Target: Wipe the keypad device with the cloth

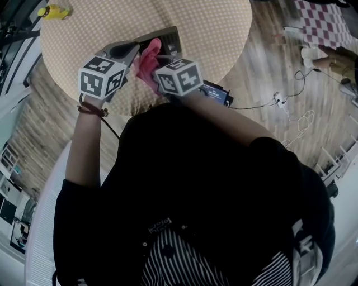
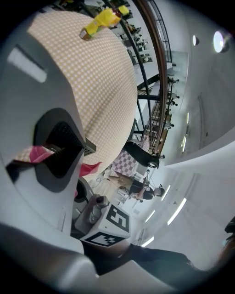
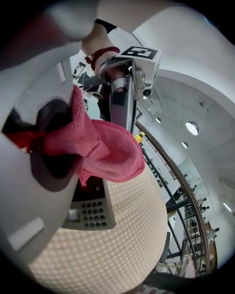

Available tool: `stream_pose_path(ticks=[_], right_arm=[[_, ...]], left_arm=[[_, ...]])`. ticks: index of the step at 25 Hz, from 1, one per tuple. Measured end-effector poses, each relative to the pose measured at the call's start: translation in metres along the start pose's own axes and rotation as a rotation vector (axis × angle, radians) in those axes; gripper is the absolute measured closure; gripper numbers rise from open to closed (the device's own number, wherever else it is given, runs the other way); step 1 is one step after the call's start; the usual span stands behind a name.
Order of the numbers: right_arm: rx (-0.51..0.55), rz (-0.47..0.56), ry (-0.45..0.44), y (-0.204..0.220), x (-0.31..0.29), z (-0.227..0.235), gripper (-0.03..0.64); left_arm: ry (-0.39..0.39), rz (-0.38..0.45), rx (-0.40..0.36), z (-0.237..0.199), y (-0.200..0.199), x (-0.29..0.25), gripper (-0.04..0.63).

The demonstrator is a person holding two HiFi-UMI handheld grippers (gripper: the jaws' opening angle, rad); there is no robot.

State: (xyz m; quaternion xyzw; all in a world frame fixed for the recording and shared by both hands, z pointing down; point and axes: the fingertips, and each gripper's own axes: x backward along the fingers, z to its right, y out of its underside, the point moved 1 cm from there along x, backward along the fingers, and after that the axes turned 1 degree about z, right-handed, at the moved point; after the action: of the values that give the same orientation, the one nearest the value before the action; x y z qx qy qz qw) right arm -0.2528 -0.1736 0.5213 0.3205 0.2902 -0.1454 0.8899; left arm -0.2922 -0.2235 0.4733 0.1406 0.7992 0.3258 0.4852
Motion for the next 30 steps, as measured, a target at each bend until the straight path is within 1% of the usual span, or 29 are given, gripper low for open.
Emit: stream_pose_path(ticks=[2,4,5,9,10,12,14,19,23,26,30], right_arm=[[-0.012,0.006,0.013,0.001,-0.002,0.006,0.552],[-0.022,0.010,0.023,0.002,-0.005,0.012,0.552],[-0.025,0.011,0.026,0.002,-0.007,0.013,0.552],[-0.021,0.014,0.029,0.002,-0.016,0.018,0.552],[-0.019,0.013,0.031,0.002,-0.017,0.020,0.552],[-0.023,0.011,0.034,0.003,-0.020,0.021,0.552],[-0.029,0.006,0.035,0.004,-0.022,0.022,0.552],[-0.034,-0.009,0.042,0.007,-0.026,0.030,0.552],[-0.035,-0.018,0.045,0.007,-0.033,0.033,0.552],[-0.042,-0.029,0.049,0.007,-0.038,0.034,0.552],[-0.037,-0.038,0.055,0.007,-0.043,0.035,0.552]], left_arm=[[0.050,-0.020,-0.021,-0.004,-0.002,-0.012,0.594],[0.068,-0.074,-0.057,-0.011,0.000,-0.025,0.594],[0.067,-0.113,-0.095,-0.014,0.002,-0.031,0.594],[0.052,-0.264,-0.287,-0.018,0.009,-0.056,0.594],[0.055,-0.297,-0.321,-0.017,0.011,-0.062,0.592],[0.083,-0.355,-0.364,-0.012,0.016,-0.070,0.576],[0.108,-0.398,-0.394,-0.009,0.020,-0.074,0.560],[0.105,-0.490,-0.466,-0.015,0.029,-0.088,0.569],[0.106,-0.495,-0.473,-0.017,0.032,-0.094,0.581],[0.108,-0.490,-0.471,-0.018,0.030,-0.092,0.569],[0.125,-0.500,-0.466,-0.017,0.031,-0.092,0.578]])
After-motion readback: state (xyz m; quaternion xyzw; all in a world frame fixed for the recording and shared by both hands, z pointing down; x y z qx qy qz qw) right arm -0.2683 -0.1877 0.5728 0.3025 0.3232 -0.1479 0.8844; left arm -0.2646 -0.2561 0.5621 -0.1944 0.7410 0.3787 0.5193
